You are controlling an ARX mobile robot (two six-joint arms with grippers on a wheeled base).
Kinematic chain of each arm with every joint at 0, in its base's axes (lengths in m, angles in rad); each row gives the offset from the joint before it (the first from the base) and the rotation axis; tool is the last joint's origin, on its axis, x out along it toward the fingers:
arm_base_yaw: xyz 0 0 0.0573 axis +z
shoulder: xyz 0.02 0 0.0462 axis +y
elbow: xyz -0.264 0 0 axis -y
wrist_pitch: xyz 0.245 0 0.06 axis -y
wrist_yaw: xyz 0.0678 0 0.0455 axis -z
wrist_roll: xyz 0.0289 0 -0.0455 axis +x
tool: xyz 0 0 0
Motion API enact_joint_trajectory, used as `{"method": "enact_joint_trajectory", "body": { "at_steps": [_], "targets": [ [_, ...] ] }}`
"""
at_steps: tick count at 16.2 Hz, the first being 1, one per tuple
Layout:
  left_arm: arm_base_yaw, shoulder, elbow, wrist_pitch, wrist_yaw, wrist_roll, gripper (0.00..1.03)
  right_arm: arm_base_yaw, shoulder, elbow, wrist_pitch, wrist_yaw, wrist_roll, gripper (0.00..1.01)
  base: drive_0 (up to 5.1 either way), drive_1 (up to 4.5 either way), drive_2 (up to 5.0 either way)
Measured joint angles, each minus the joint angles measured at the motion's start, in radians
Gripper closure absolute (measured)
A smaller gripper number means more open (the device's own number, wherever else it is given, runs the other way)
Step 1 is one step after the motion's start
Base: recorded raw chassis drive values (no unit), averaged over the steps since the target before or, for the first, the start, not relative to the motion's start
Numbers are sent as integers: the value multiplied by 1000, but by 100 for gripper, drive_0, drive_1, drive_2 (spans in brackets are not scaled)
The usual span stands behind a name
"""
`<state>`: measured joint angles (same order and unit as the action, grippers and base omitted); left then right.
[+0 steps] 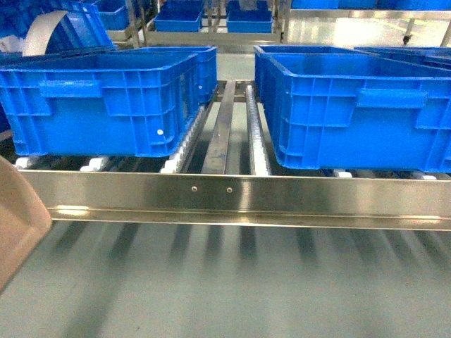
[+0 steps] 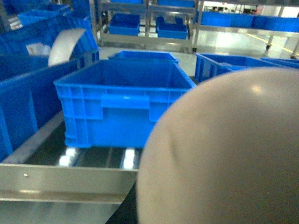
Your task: Place part in tray to right shelf
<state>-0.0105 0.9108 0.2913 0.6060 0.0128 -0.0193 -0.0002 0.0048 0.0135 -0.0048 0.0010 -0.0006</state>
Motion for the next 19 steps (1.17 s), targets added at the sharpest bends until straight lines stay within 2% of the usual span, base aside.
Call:
{"method": "enact_joint_trajectory", "body": {
  "at_steps": [5, 8, 14, 16, 19],
  "targets": [
    [11, -141, -122, -8, -13, 2, 91, 0, 0, 0, 1, 0, 0, 99, 0, 0, 0],
    [10, -249, -196, -64, -13, 1, 91, 0, 0, 0, 1, 0, 0, 99, 0, 0, 0],
    [10, -426, -251, -181, -13, 2, 91, 0, 0, 0, 1, 0, 0, 99, 0, 0, 0],
    [10, -467, -277, -170, -15, 2, 91, 0, 0, 0, 0, 0, 0, 99, 0, 0, 0],
    [10, -562, -277, -261, -13, 2, 91, 0, 0, 0, 1, -1, 0, 99, 0, 0, 0]
  ]
}}
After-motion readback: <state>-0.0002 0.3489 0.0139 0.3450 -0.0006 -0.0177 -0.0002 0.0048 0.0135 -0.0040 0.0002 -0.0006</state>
